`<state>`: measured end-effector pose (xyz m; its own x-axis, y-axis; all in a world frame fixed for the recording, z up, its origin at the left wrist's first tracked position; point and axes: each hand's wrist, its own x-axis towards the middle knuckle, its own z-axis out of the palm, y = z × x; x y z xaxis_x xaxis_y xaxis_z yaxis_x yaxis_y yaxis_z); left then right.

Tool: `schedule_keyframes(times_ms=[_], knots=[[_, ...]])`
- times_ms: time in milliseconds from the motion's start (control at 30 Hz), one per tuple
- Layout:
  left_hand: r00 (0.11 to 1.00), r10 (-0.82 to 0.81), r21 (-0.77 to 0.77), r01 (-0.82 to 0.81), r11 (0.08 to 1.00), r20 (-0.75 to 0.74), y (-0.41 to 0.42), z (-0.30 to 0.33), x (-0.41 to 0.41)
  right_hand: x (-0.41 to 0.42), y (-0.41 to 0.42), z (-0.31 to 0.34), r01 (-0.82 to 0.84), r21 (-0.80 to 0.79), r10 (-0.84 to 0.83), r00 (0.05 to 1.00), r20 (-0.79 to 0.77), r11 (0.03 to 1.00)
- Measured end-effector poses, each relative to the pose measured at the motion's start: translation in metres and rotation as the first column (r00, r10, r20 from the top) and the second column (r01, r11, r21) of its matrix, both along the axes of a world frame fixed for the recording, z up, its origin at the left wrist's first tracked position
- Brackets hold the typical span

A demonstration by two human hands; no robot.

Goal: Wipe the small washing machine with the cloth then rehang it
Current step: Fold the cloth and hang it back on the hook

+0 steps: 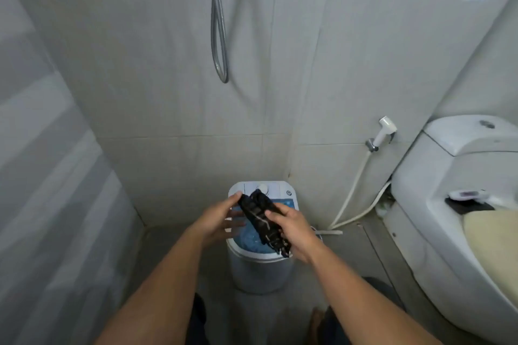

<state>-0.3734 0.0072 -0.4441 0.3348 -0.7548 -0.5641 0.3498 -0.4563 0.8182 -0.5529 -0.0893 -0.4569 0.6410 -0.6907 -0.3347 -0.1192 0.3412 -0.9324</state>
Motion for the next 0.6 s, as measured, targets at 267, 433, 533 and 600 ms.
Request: schedule_keyframes(times_ms=[267, 433, 533, 600], knots=[[0.988, 0.122, -0.323, -0.085, 0.943, 0.097, -0.011, 0.110, -0.020, -0.001, -0.013, 0.106, 0.082, -0.156, -0.057, 0.986, 0.158, 0.984], [0.973, 0.147, -0.401, -0.064, 0.914, 0.180, -0.008, 0.154, -0.022, 0.007, -0.023, 0.143, 0.103, -0.582, -0.117, 0.993, 0.014, 0.807], [0.954, 0.149, -0.423, -0.025, 0.906, 0.262, -0.007, 0.176, -0.020, 0.011, -0.025, 0.161, -0.009, -0.750, -0.005, 1.000, -0.016, 0.661], [0.939, 0.147, -0.441, 0.005, 0.898, 0.311, -0.005, 0.186, -0.016, 0.015, -0.027, 0.174, -0.084, -0.861, 0.041, 0.996, -0.074, 0.501]])
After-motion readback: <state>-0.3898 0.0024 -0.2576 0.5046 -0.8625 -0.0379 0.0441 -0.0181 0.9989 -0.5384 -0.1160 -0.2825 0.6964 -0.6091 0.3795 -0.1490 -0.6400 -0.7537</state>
